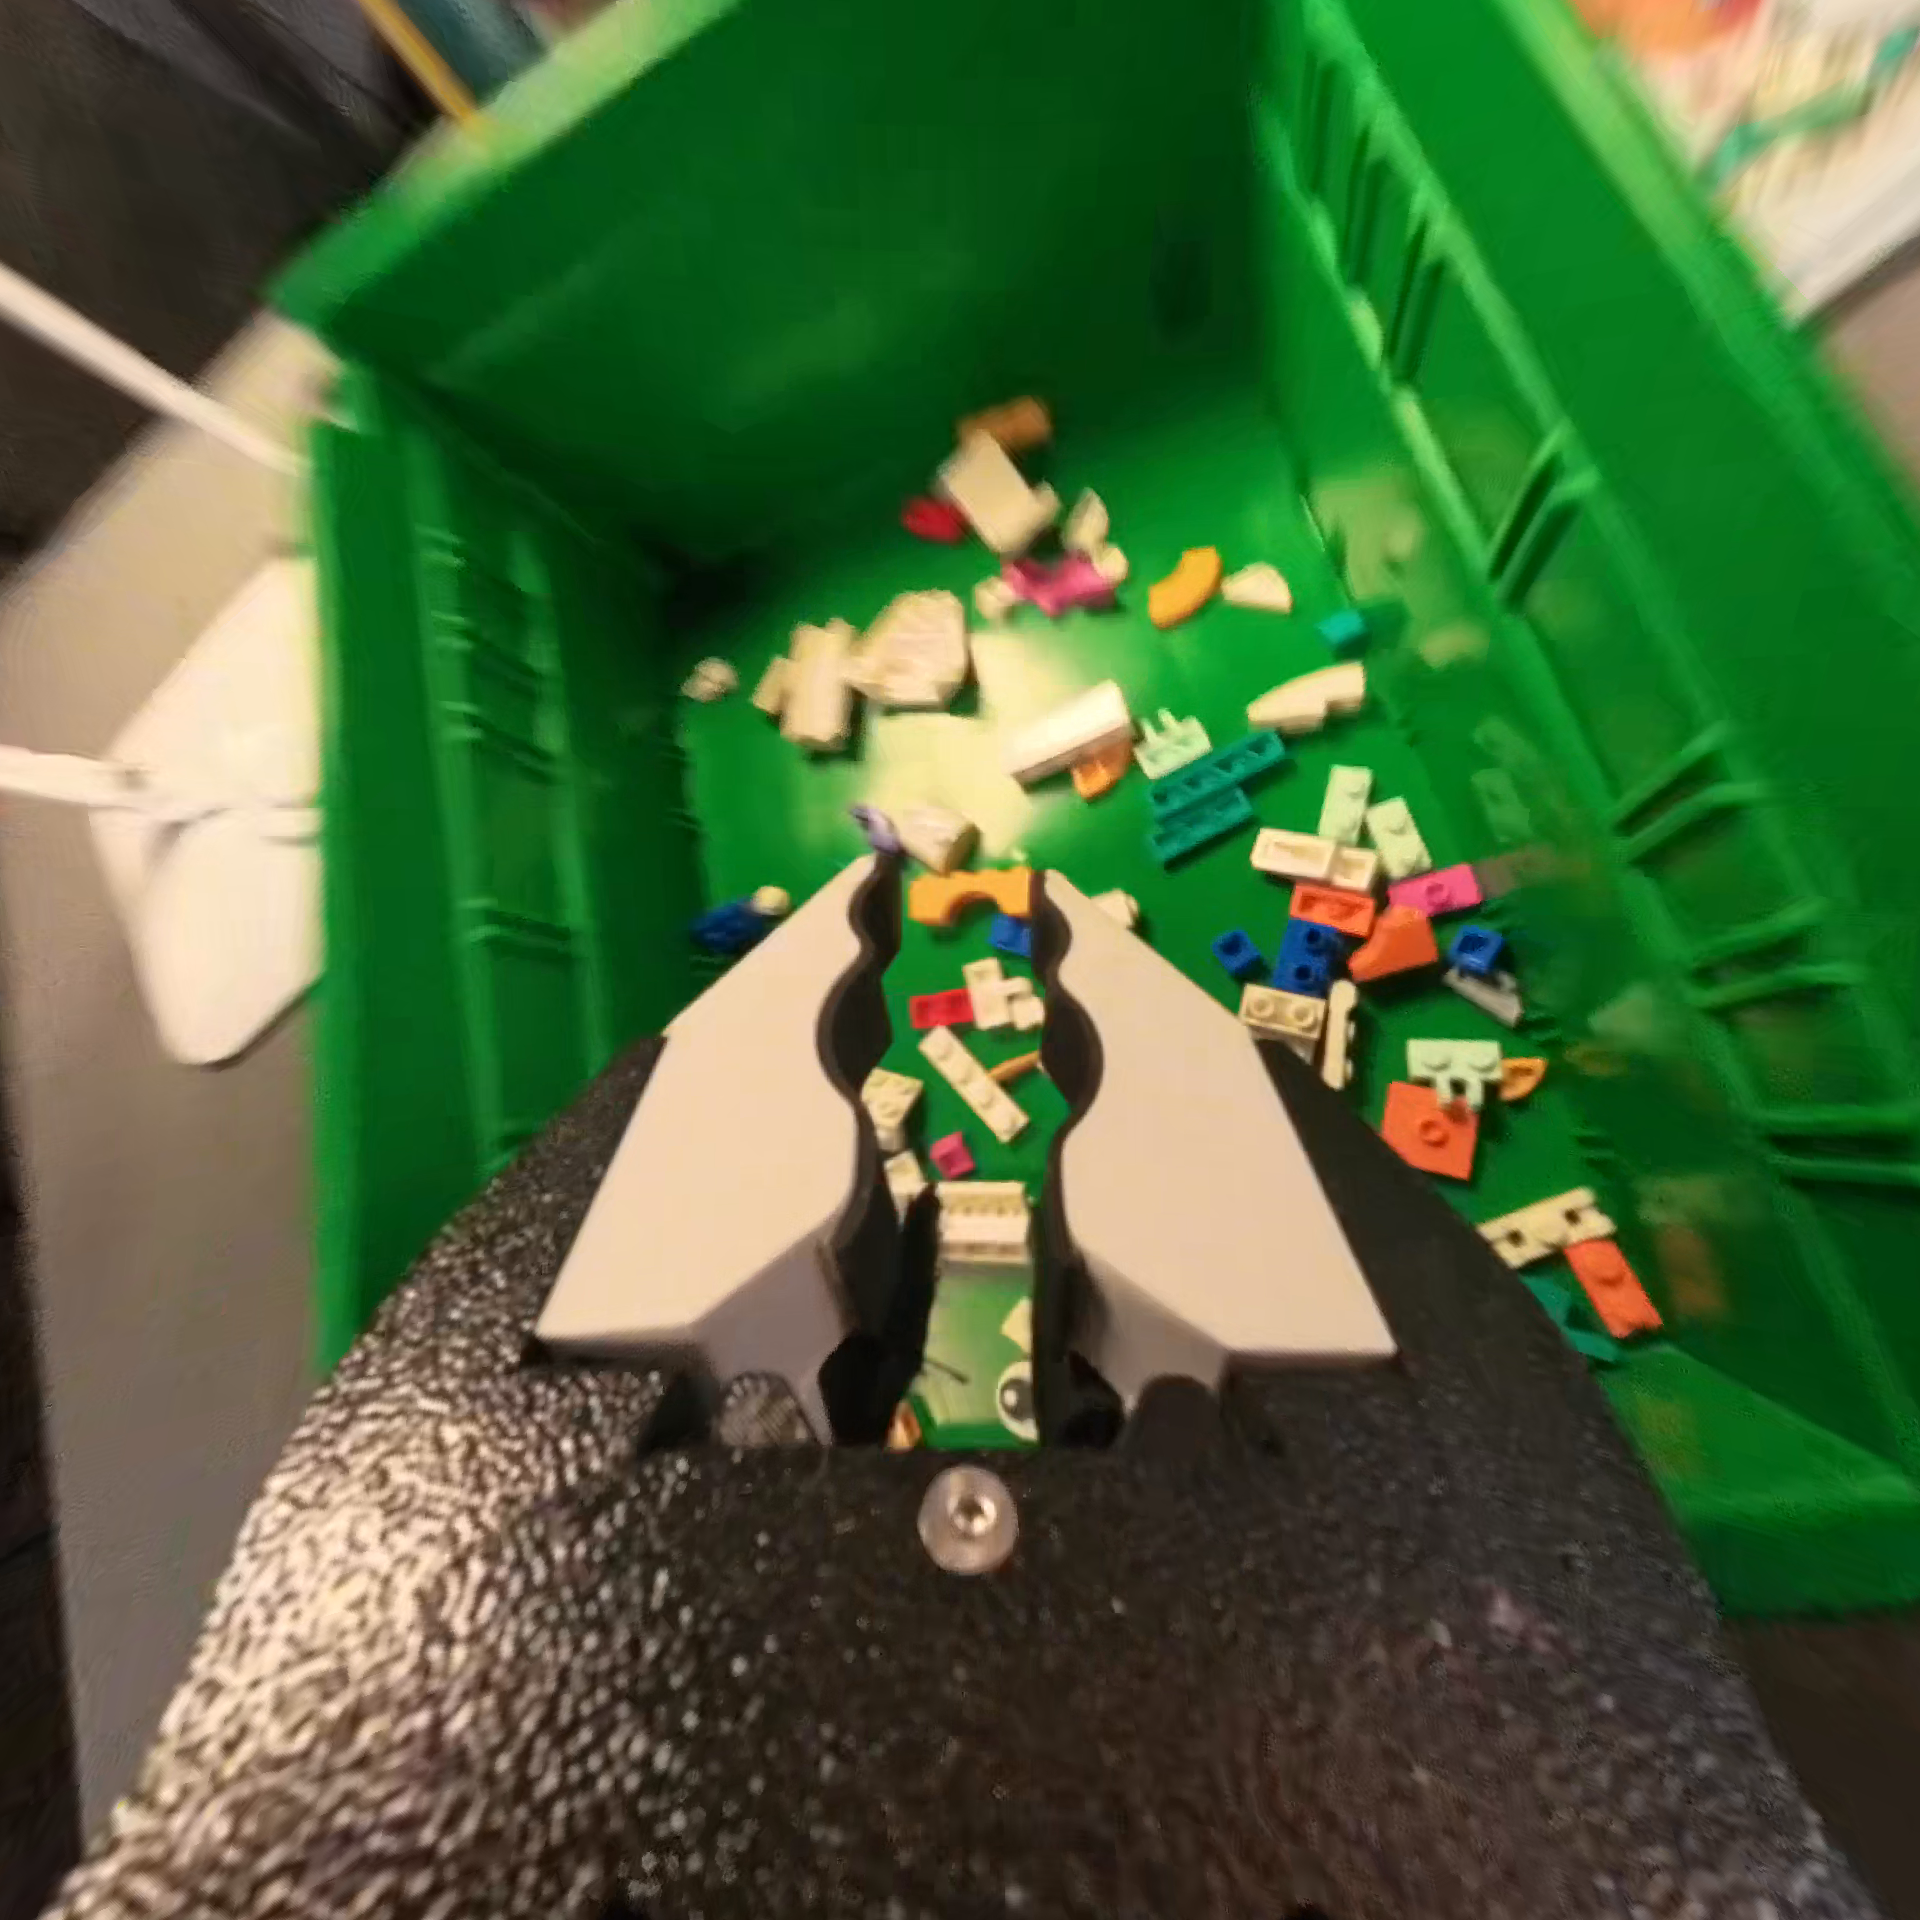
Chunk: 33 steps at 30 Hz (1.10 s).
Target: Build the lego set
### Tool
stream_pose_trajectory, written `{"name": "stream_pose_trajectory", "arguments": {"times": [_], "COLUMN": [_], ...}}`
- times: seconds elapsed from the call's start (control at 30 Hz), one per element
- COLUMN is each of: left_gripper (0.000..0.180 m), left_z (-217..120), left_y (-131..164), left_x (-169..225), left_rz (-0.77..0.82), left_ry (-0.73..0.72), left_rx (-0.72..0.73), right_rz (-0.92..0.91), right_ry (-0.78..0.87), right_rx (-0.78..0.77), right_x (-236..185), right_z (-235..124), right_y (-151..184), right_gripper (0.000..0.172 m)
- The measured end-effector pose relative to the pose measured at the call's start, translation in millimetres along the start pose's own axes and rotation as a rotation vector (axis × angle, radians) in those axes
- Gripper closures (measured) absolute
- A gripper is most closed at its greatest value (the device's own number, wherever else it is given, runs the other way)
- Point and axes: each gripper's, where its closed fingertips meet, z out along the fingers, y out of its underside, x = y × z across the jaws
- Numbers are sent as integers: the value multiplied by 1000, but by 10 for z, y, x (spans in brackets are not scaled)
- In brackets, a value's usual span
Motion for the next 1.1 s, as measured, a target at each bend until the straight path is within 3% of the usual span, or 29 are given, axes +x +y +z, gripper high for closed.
{"name": "stream_pose_trajectory", "arguments": {"times": [0.13,0.2,0.27,0.37,0.5,0.73,1.1], "left_gripper": [162,168,168,170,170,156,171], "left_z": [-814,-1163,-1409,-1373,-1072,-487,-407], "left_y": [-426,-574,-637,-471,-248,37,54], "left_x": [175,620,1245,1925,2369,2317,2348], "left_rz": [-101,-109,-91,-11,57,73,67], "left_ry": [-35,109,355,531,555,411,448], "left_rx": [362,521,616,551,428,191,140], "right_rz": [3,1,-1,-5,-7,2,-10], "right_ry": [7,6,2,-6,-4,-2,-7], "right_rx": [3,2,2,-3,-10,-18,-22], "right_x": [19,16,4,-14,-12,-1,-16], "right_z": [-2,3,7,15,16,19,28], "right_y": [-6,-6,-5,7,22,48,51], "right_gripper": [156,156,156,156,156,156,156]}}
